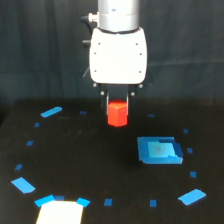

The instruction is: Pick up the red object from the table

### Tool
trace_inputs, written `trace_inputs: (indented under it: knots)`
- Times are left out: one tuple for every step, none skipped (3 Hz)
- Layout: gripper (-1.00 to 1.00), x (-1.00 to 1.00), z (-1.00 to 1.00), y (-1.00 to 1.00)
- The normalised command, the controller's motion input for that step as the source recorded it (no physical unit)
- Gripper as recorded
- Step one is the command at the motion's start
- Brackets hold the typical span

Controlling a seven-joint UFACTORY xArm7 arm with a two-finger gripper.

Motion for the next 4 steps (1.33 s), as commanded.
trace_inputs:
  knots:
    - [-1.00, 0.06, 0.65, 0.37]
    - [-1.00, -0.16, 0.02, 0.04]
    - [-1.00, -0.11, 0.30, -0.16]
    - [-1.00, 0.02, -0.04, 0.12]
